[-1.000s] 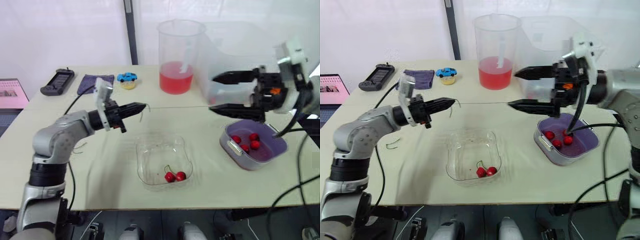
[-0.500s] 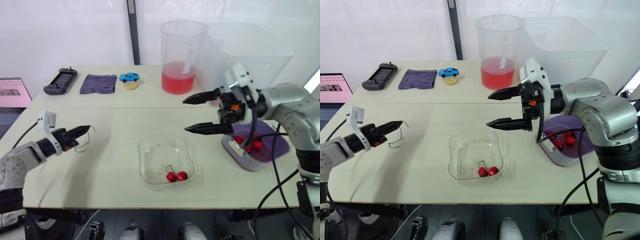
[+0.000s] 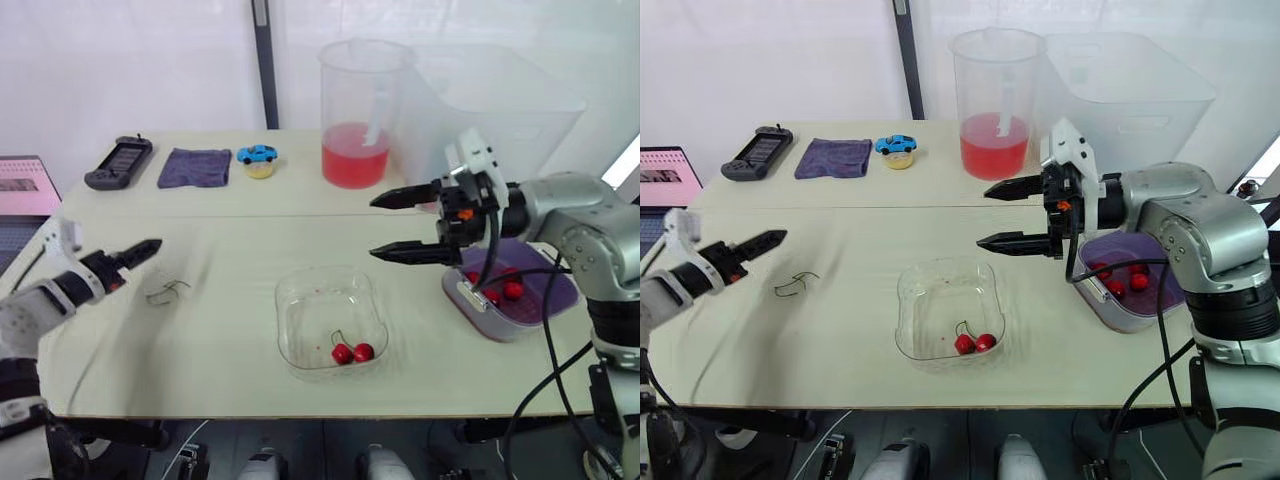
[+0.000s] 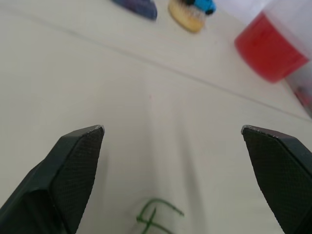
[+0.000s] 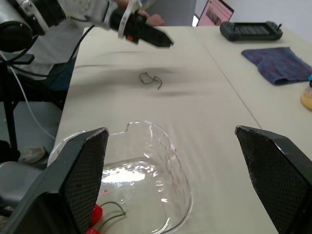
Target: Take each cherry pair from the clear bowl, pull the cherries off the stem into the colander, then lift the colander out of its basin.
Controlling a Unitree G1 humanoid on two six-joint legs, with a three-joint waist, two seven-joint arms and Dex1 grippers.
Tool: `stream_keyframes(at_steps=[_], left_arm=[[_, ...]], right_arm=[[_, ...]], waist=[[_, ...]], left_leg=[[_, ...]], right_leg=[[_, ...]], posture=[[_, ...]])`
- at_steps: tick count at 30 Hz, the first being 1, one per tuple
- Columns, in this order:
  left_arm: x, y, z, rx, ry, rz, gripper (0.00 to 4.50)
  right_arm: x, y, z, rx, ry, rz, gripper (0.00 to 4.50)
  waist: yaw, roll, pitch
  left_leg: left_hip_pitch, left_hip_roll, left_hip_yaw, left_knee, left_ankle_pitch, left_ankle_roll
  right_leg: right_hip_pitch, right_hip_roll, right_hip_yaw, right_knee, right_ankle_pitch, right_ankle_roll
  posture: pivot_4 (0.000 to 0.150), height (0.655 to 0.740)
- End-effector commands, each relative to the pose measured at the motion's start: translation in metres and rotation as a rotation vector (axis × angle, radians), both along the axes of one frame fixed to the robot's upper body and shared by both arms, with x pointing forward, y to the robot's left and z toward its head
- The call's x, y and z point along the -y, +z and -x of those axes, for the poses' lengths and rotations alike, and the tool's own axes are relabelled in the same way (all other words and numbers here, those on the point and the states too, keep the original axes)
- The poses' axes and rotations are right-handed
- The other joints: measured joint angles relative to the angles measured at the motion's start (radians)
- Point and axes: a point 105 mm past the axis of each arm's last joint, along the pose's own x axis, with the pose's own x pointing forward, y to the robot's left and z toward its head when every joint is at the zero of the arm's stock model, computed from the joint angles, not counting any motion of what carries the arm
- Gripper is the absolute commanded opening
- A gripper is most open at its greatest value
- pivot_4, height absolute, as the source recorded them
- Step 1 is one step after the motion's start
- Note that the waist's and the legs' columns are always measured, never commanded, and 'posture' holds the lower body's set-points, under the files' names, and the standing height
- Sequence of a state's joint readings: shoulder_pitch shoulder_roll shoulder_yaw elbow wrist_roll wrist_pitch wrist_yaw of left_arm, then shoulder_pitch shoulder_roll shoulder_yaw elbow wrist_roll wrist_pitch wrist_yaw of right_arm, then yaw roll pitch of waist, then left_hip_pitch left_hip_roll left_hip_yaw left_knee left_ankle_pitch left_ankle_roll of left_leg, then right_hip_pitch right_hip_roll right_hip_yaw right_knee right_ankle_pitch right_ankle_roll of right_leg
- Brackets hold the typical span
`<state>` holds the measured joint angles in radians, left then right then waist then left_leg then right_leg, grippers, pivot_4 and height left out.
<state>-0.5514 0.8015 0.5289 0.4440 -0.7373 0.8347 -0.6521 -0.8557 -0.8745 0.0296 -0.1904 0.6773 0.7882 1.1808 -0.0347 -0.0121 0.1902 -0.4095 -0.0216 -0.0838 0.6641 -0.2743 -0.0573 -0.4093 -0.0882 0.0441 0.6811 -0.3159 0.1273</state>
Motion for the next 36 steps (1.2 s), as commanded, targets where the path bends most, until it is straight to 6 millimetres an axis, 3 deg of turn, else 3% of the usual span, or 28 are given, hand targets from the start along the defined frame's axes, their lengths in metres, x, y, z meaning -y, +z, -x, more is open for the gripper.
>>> stream_keyframes(at_steps=[1,4,6,9,13,17,26,30,36], left_arm=[[-0.003,0.039,0.002,0.117,-0.013,-0.043,4.46],[0.036,0.069,0.007,0.206,-0.219,-0.194,4.46],[0.074,0.075,0.019,0.259,-0.436,-0.345,4.46],[0.123,0.073,0.045,0.374,-0.734,-0.567,4.46],[0.153,0.054,0.063,0.395,-0.961,-0.685,4.46],[0.165,0.040,0.072,0.394,-1.074,-0.716,4.46],[0.164,0.026,0.081,0.369,-1.101,-0.714,4.46],[0.163,0.023,0.079,0.367,-1.084,-0.725,4.46],[0.163,0.020,0.081,0.341,-1.071,-0.714,4.46]], right_arm=[[0.002,0.013,0.008,0.033,0.007,-0.010,4.50],[0.004,0.010,0.011,0.003,-0.005,0.034,4.50],[0.005,0.005,0.012,-0.054,-0.028,0.083,4.50],[0.004,0.005,0.003,-0.128,-0.137,0.109,4.50],[-0.010,-0.001,0.006,-0.189,-0.159,0.220,4.50],[-0.032,-0.013,0.023,-0.268,-0.067,0.357,4.50],[-0.080,-0.042,0.026,-0.412,-0.072,0.543,4.50],[-0.087,-0.062,0.022,-0.384,-0.082,0.630,4.50],[-0.080,-0.098,0.010,-0.283,-0.105,0.780,4.50]], waist=[[-0.002,0.000,0.000],[-0.005,0.000,0.000],[-0.003,0.000,0.000],[-0.006,0.000,0.000],[-0.012,0.002,0.000],[-0.011,0.002,0.001],[-0.007,0.001,0.000],[-0.009,0.001,0.000],[-0.012,0.001,0.000]], left_leg=[[0.000,0.000,0.000,0.000,0.000,0.000],[0.000,0.000,0.000,0.000,0.000,0.000],[-0.001,0.000,0.000,0.000,0.000,0.000],[-0.001,0.000,0.001,-0.001,0.001,-0.002],[0.000,0.001,0.002,-0.002,0.001,-0.001],[-0.001,0.001,0.002,-0.003,0.000,0.000],[-0.001,0.001,0.001,-0.001,0.000,0.000],[-0.001,0.001,0.001,-0.001,0.000,0.000],[-0.001,0.001,0.001,-0.001,0.000,0.000]], right_leg=[[0.000,0.000,0.000,0.000,0.000,0.000],[0.000,0.000,0.000,0.000,0.000,0.000],[0.000,0.000,0.000,0.000,0.000,0.000],[0.000,0.000,0.001,0.000,0.000,0.000],[-0.002,0.001,0.002,0.000,0.000,0.000],[-0.003,0.002,0.002,0.000,0.000,0.000],[-0.003,0.001,0.001,0.001,0.000,0.000],[-0.002,0.001,0.001,0.001,0.000,0.000],[-0.003,0.001,0.001,0.001,0.000,0.000]], posture=[[0.150,0.7337],[0.150,0.7337],[0.150,0.7337],[0.150,0.7337],[0.150,0.7337],[0.150,0.7337],[0.150,0.7337],[0.150,0.7337],[0.150,0.7337]])
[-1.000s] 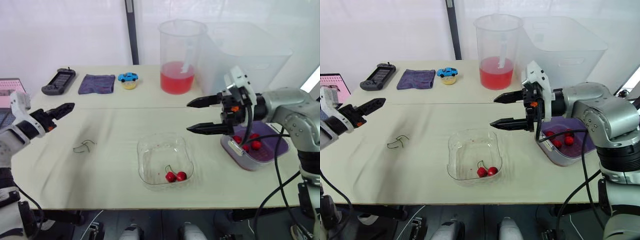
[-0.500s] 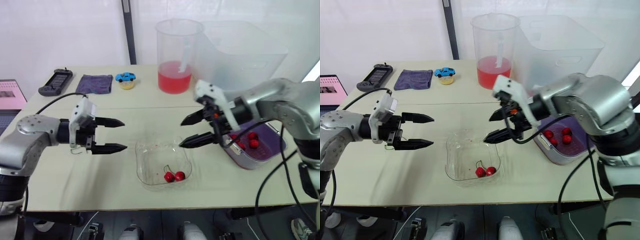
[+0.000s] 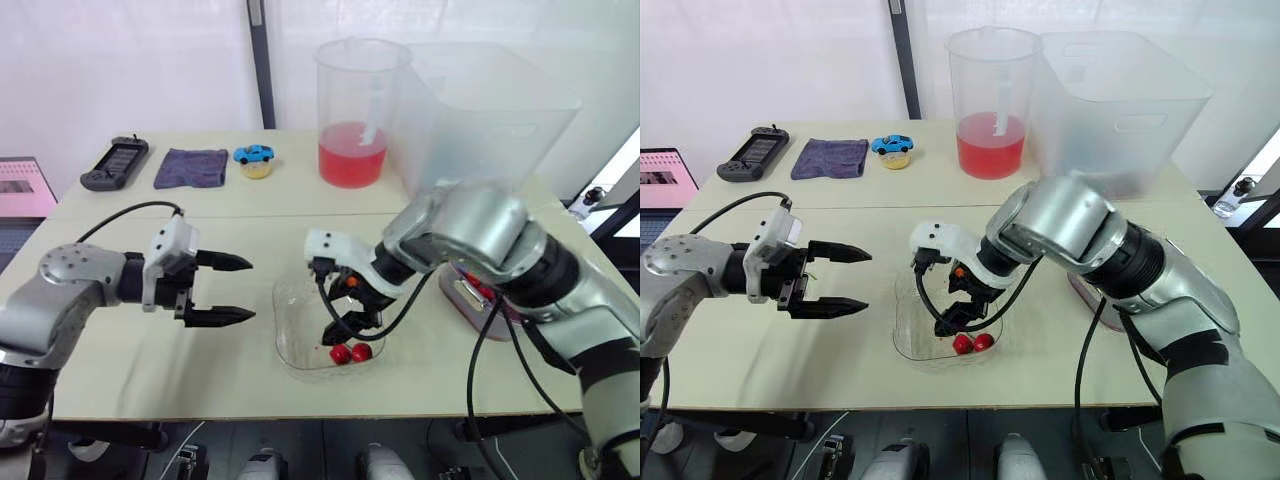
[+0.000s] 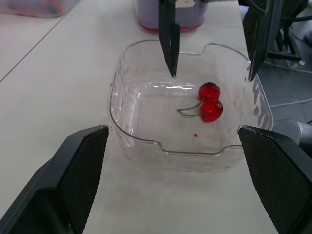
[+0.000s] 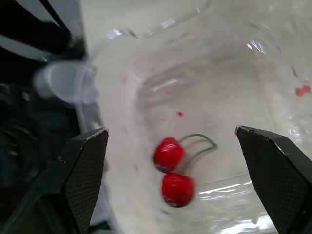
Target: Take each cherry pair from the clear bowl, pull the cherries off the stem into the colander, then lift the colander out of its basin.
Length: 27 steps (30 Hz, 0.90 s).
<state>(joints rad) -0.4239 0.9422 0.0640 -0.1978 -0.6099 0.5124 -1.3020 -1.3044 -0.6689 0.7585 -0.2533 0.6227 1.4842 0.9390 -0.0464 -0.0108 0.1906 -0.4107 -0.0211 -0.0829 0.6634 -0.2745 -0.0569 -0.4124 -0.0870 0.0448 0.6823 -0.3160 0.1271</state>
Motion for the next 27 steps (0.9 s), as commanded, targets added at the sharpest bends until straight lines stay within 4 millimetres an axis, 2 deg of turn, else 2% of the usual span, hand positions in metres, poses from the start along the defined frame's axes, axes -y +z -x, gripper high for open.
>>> stream_keyframes(at_steps=[1,12,16,24,27], left_arm=[[-0.002,0.008,0.003,0.035,0.013,-0.002,4.46],[0.001,0.010,0.008,0.022,0.021,0.001,4.46],[0.001,0.019,0.008,0.022,0.029,0.046,4.50],[0.002,0.019,0.006,0.033,0.028,0.025,4.50],[0.004,0.019,0.006,0.036,0.024,0.018,4.50]], right_arm=[[0.002,-0.012,-0.002,0.055,0.048,0.061,4.50],[0.013,-0.051,-0.007,0.027,0.108,0.213,4.50],[0.010,-0.054,-0.012,0.051,0.120,0.231,3.16],[0.002,-0.051,-0.014,0.068,0.144,0.215,3.16],[0.000,-0.050,-0.014,0.074,0.155,0.211,1.91]], waist=[[0.000,0.000,0.000],[0.000,-0.001,0.000],[-0.003,-0.001,-0.001],[0.002,-0.001,-0.001],[0.002,-0.001,-0.001]], left_leg=[[0.000,0.000,0.000,0.000,0.000,0.000],[0.000,0.000,0.000,0.000,0.000,0.000],[0.001,0.001,-0.001,0.000,0.000,0.000],[0.001,0.000,-0.001,0.000,0.000,0.000],[0.001,0.000,-0.001,0.000,0.000,0.000]], right_leg=[[0.000,0.000,0.000,0.000,0.000,0.000],[0.000,0.000,0.000,0.000,0.000,0.000],[0.001,0.001,0.000,0.000,0.000,0.000],[0.000,0.001,0.000,0.001,0.000,0.000],[0.001,0.000,0.000,0.001,0.000,0.000]], posture=[[0.150,0.7337],[0.150,0.7337],[0.150,0.7337],[0.150,0.7337],[0.150,0.7337]])
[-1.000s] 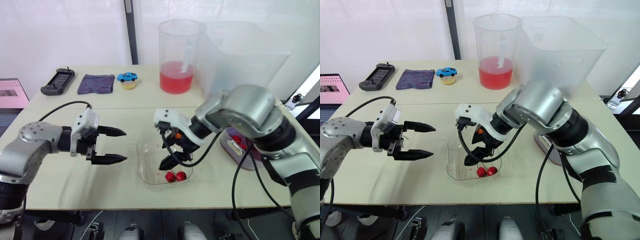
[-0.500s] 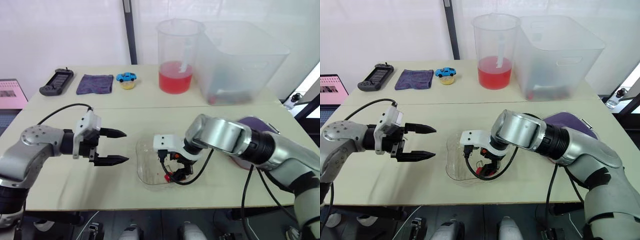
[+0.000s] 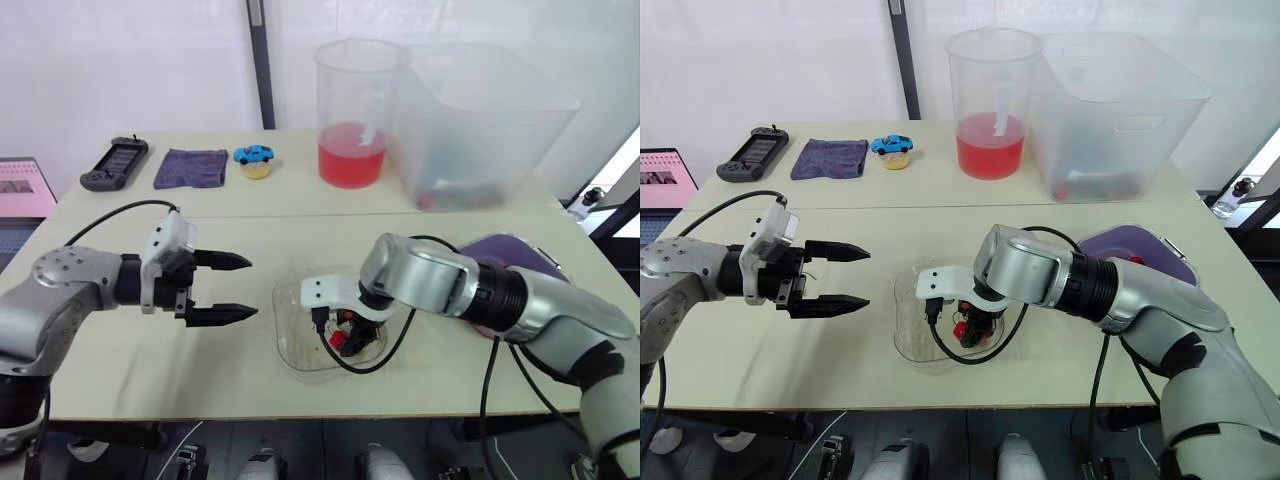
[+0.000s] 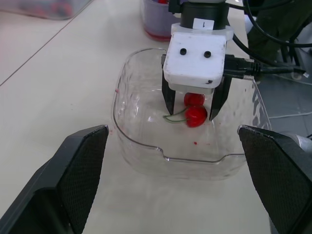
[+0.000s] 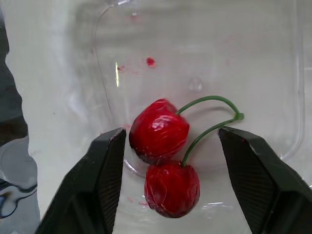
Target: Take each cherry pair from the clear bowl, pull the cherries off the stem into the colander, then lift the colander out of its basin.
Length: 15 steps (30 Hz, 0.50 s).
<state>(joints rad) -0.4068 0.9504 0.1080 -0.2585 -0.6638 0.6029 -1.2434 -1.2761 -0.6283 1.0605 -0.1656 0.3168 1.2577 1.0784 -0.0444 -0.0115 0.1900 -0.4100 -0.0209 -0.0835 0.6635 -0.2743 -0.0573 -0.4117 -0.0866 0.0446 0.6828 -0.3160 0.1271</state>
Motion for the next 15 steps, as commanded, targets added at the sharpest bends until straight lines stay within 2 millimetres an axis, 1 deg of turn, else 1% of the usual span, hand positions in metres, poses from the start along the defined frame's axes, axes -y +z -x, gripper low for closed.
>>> stream_keyframes(at_steps=[1,2,6,9,11,14,15], left_arm=[[0.003,0.012,0.002,0.058,-0.019,-0.015,4.50],[0.004,0.013,0.001,0.059,-0.020,-0.015,4.50],[0.006,0.012,-0.001,0.062,-0.027,-0.026,4.50],[0.007,0.013,-0.002,0.066,-0.031,-0.026,4.50],[0.008,0.013,-0.003,0.069,-0.034,-0.028,4.50],[0.010,0.012,-0.005,0.072,-0.038,-0.031,4.50],[0.010,0.012,-0.005,0.073,-0.040,-0.032,4.50]], right_arm=[[-0.004,0.005,-0.001,0.026,0.027,-0.016,1.48],[-0.006,0.007,-0.002,0.038,0.038,-0.023,1.00],[-0.015,0.020,-0.001,0.072,0.094,-0.075,1.00],[-0.027,0.032,-0.001,0.104,0.115,-0.145,1.00],[-0.031,0.036,-0.002,0.127,0.125,-0.169,1.00],[-0.034,0.038,-0.003,0.115,0.093,-0.201,1.00],[-0.034,0.037,-0.004,0.114,0.086,-0.199,1.25]], waist=[[0.000,0.000,0.000],[-0.001,0.000,0.000],[-0.001,0.000,0.000],[-0.003,0.000,0.000],[-0.002,0.000,0.000],[-0.002,0.000,0.000],[-0.001,0.000,0.000]], left_leg=[[0.000,0.000,0.000,0.000,0.000,0.000],[0.000,0.000,0.000,0.000,0.000,0.000],[0.000,0.000,0.000,0.000,0.000,0.000],[0.000,0.000,0.000,0.000,0.000,0.000],[0.000,0.000,0.000,0.000,0.000,0.000],[0.000,0.000,0.000,0.000,0.000,0.000],[0.000,0.000,0.000,0.000,0.000,0.000]], right_leg=[[0.000,0.000,0.000,0.000,0.000,0.000],[0.000,0.000,0.000,0.000,0.000,0.000],[0.000,0.000,0.000,0.000,0.000,0.000],[0.000,0.000,0.000,0.000,0.000,0.000],[-0.001,0.001,0.000,0.000,0.000,0.000],[0.000,0.000,0.000,0.000,0.000,0.000],[0.000,0.000,0.000,0.000,0.000,0.000]], posture=[[0.150,0.7337],[0.150,0.7337],[0.150,0.7337],[0.150,0.7337],[0.150,0.7337],[0.150,0.7337],[0.150,0.7337]])
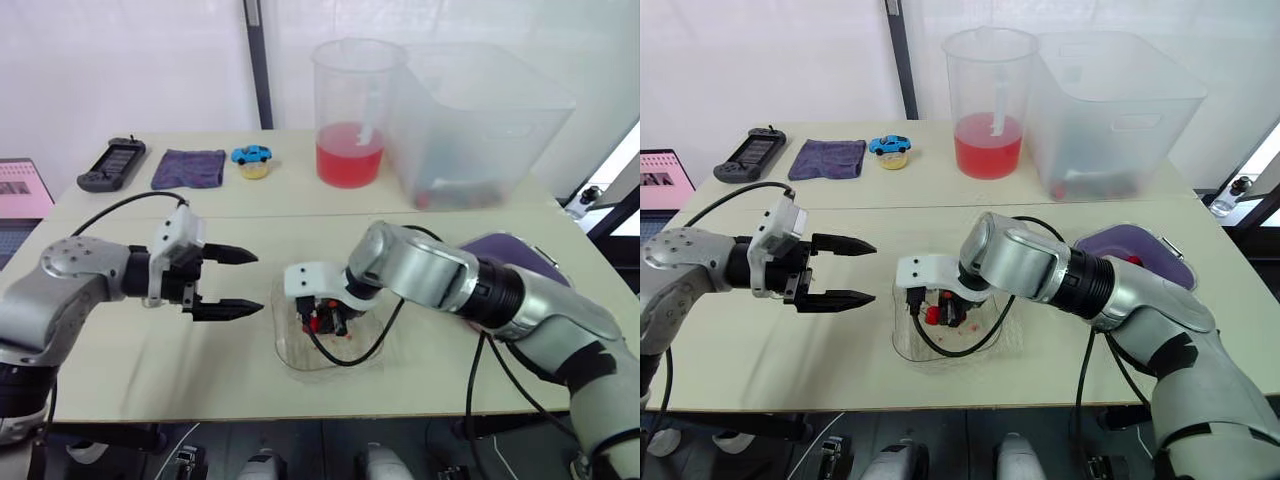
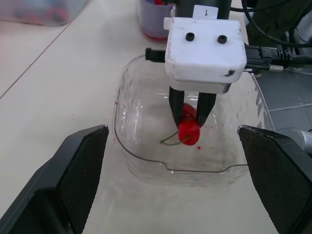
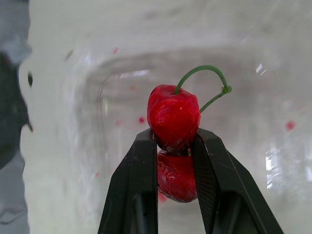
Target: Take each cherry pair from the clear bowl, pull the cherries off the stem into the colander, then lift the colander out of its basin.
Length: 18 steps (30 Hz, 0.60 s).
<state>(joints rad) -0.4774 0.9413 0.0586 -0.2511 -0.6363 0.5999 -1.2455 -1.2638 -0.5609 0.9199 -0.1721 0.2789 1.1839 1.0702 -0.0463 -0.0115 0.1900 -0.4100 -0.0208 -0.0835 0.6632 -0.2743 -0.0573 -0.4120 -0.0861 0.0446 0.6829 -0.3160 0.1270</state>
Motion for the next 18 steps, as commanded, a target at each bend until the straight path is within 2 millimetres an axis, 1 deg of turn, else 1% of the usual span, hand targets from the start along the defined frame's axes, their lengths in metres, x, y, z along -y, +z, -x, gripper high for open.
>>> stream_keyframes(at_steps=[1,2,4,7,11,14,18], left_arm=[[0.001,0.006,-0.001,0.040,-0.012,-0.005,4.50],[0.002,0.006,-0.001,0.040,-0.013,-0.006,4.50],[0.002,0.005,-0.001,0.037,-0.015,-0.014,4.50],[0.002,0.003,-0.002,0.036,-0.022,-0.024,4.50],[0.003,0.002,-0.003,0.040,-0.027,-0.023,4.50],[0.004,0.001,-0.004,0.040,-0.032,-0.023,4.50],[0.004,0.001,-0.005,0.041,-0.034,-0.024,4.50]], right_arm=[[-0.003,0.008,-0.002,0.024,-0.009,-0.032,1.55],[-0.003,0.009,-0.003,0.028,-0.021,-0.041,1.79],[-0.005,0.012,-0.003,0.028,-0.033,-0.070,2.70],[-0.001,0.020,-0.001,0.007,-0.035,-0.102,2.70],[0.011,0.016,0.000,0.032,-0.035,-0.067,2.70],[0.010,0.009,0.003,0.035,-0.021,-0.064,2.70],[0.005,0.001,-0.005,0.095,0.000,-0.055,2.70]], waist=[[0.001,0.000,0.000],[0.001,0.000,0.000],[0.001,0.000,0.000],[0.000,0.000,0.000],[0.002,0.000,0.000],[0.000,0.000,0.000],[-0.003,0.000,0.000]], left_leg=[[0.000,0.000,0.000,0.000,0.000,0.000],[0.000,0.000,0.000,0.000,0.000,0.000],[0.000,0.000,0.000,0.000,0.000,0.000],[0.000,0.000,0.000,0.000,0.000,0.000],[0.000,0.000,0.000,0.000,0.000,0.000],[0.000,0.000,0.000,0.000,0.000,0.000],[0.000,0.000,0.000,0.000,0.000,0.000]], right_leg=[[0.000,0.000,0.000,0.000,0.000,0.000],[0.000,0.000,0.000,0.000,0.000,0.000],[0.000,0.000,0.000,0.000,0.000,0.000],[0.000,0.000,0.000,0.000,0.000,0.000],[0.000,0.000,0.000,0.000,0.000,0.000],[0.000,0.000,0.000,0.000,0.000,0.000],[0.000,0.000,0.000,0.000,0.000,0.000]], posture=[[0.150,0.7337],[0.150,0.7337],[0.150,0.7337],[0.150,0.7337],[0.150,0.7337],[0.150,0.7337],[0.150,0.7337]])
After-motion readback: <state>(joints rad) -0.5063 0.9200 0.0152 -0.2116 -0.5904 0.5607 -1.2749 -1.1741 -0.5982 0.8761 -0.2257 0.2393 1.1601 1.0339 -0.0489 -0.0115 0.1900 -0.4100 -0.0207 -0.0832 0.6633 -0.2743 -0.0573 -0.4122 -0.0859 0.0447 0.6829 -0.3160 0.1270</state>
